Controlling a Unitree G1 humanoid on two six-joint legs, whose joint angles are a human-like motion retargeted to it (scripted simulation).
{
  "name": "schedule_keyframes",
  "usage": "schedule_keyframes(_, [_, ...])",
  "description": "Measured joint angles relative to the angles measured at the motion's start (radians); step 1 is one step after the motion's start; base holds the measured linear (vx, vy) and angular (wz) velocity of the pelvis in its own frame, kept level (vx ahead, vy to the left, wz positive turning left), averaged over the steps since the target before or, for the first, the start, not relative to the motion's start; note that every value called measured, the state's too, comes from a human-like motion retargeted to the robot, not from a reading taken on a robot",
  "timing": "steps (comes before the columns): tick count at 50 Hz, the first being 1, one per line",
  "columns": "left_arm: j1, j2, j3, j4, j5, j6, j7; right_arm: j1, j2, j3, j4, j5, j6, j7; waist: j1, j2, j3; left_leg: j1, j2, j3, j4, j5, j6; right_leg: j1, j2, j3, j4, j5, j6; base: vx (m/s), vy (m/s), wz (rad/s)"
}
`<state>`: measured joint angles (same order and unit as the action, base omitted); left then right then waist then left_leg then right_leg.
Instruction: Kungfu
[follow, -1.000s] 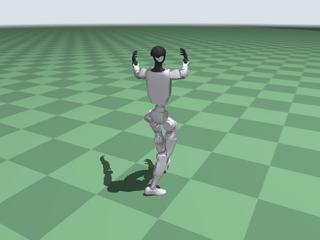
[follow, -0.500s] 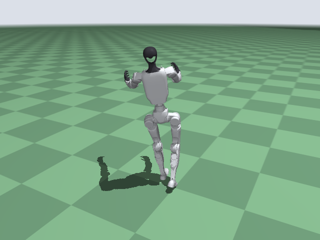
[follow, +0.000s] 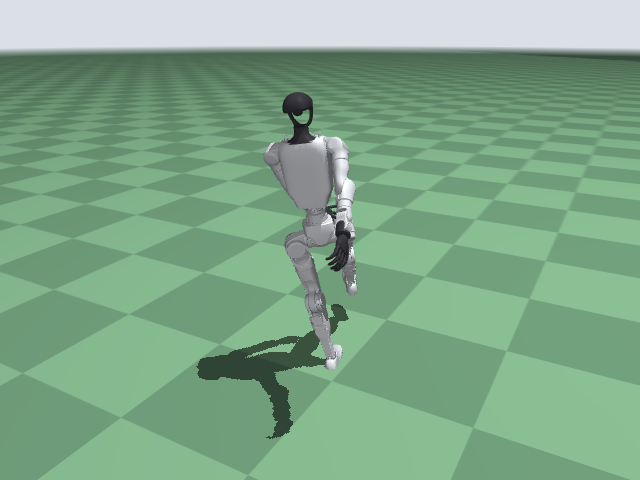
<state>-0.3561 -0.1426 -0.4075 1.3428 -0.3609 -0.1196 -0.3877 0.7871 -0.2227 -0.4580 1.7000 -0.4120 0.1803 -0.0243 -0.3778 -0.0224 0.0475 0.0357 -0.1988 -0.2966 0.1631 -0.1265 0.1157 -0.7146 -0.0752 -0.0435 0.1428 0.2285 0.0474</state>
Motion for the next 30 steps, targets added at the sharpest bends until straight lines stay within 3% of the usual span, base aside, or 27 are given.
schedule_keyframes(5, [0.027, -0.004, 0.030, 0.033, -0.120, 0.022, -0.035, -0.033, -0.011, -0.061, 0.000, 0.093, -0.048, 0.009, 0.010, -0.011, -0.043, -0.030, -0.034, 0.017, 0.011, -0.034, 0.012, 0.071, 0.020, -0.010, 0.007, -0.020, 0.042, 0.00, -0.13, -0.66])
schedule_keyframes(13, [0.003, 0.007, 0.127, 0.020, -0.087, -0.019, -0.030, -0.306, 0.008, -0.014, -0.064, 0.036, -0.193, 0.098, 0.008, 0.030, -0.082, -0.077, -0.019, 0.070, 0.009, -0.054, -0.047, 0.155, 0.027, -0.074, 0.144, -0.061, 0.112, 0.03, -0.16, -0.28])
schedule_keyframes(18, [-0.074, 0.032, 0.201, -0.039, -0.046, -0.038, 0.029, -0.372, 0.066, 0.057, -0.382, 0.030, -0.395, 0.181, 0.044, 0.053, -0.116, -0.092, -0.004, 0.101, 0.013, -0.064, -0.070, 0.157, 0.017, -0.127, 0.249, -0.063, 0.158, 0.11, -0.23, -0.11])
schedule_keyframes(24, [-0.214, 0.095, 0.274, -0.182, 0.022, -0.066, 0.066, -0.469, 0.033, 0.194, -0.717, 0.056, -0.525, 0.115, 0.053, 0.069, -0.132, -0.067, 0.001, 0.093, 0.018, -0.087, -0.063, 0.107, -0.022, -0.120, 0.266, -0.070, 0.144, 0.16, -0.31, 0.26])
schedule_keyframes(30, [-0.409, 0.128, 0.323, -0.316, -0.015, -0.063, 0.094, -0.591, -0.017, 0.276, -0.883, 0.052, -0.668, -0.017, 0.023, 0.078, -0.128, -0.018, 0.017, 0.049, 0.035, -0.115, -0.061, 0.032, -0.093, -0.062, 0.257, -0.056, 0.097, 0.18, -0.48, 0.83])
